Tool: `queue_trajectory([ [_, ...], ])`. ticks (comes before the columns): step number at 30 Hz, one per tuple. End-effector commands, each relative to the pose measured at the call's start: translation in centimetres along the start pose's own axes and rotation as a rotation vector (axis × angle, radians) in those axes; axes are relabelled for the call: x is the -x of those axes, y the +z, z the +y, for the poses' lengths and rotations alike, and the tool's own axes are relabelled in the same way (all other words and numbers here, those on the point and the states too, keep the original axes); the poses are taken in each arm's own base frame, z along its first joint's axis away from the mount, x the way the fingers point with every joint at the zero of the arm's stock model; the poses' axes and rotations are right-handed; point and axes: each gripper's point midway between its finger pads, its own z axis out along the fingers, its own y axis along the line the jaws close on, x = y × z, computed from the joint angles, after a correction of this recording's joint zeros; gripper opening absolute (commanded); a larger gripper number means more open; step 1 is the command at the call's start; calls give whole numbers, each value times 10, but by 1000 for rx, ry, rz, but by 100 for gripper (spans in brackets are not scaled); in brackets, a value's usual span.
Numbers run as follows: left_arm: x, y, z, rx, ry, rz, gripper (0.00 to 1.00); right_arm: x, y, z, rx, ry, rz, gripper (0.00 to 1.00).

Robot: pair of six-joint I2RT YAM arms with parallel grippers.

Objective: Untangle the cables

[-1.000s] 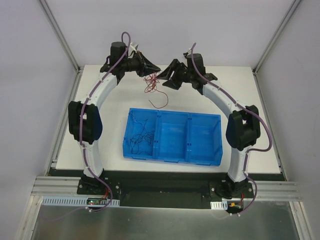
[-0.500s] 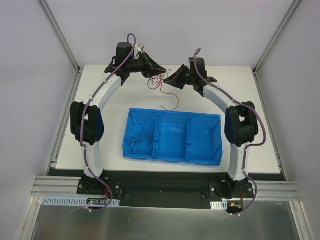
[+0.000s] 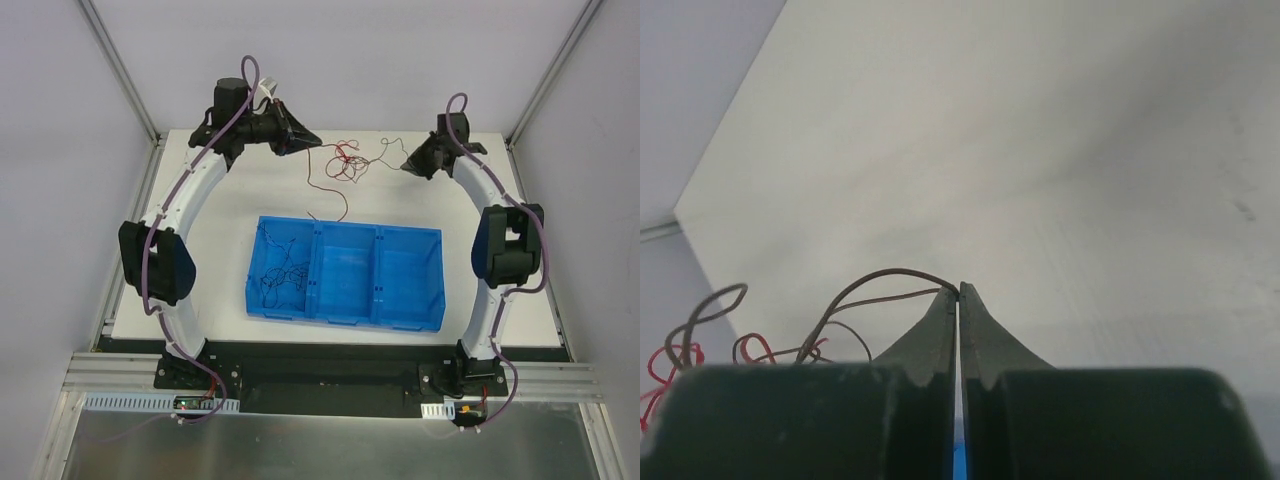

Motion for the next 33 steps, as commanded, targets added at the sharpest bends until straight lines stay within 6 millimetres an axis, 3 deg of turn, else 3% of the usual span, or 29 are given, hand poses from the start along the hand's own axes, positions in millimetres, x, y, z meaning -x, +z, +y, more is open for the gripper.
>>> queue_trajectory([
  [1, 5, -23, -21, -4, 102, -50, 0, 56, -55, -6, -134, -151, -177, 0],
  [4, 16, -36, -26, 14, 140, -100, 0, 84, -66, -46, -287, -150, -228, 0],
  [9, 46, -73, -15, 94, 145, -229, 0, 128, -97, -98, -473, -168, -283, 0],
  [12, 59, -95, -9, 129, 133, -290, 0, 153, -115, -115, -533, -188, -320, 0],
  [17, 73, -124, 14, 206, 97, -353, 0, 183, -126, -126, -544, -225, -337, 0],
  [21, 87, -152, 37, 290, 57, -423, 0, 199, -133, -123, -560, -299, -353, 0],
  [27, 99, -191, 52, 394, 38, -525, 0, 211, -141, -121, -562, -317, -365, 0],
  [30, 99, -182, 47, 336, 17, -487, 0, 197, -126, -85, -397, -367, -325, 0],
  [33, 97, -165, 26, 246, 60, -435, 0, 168, -110, -64, -339, -399, -261, 0],
])
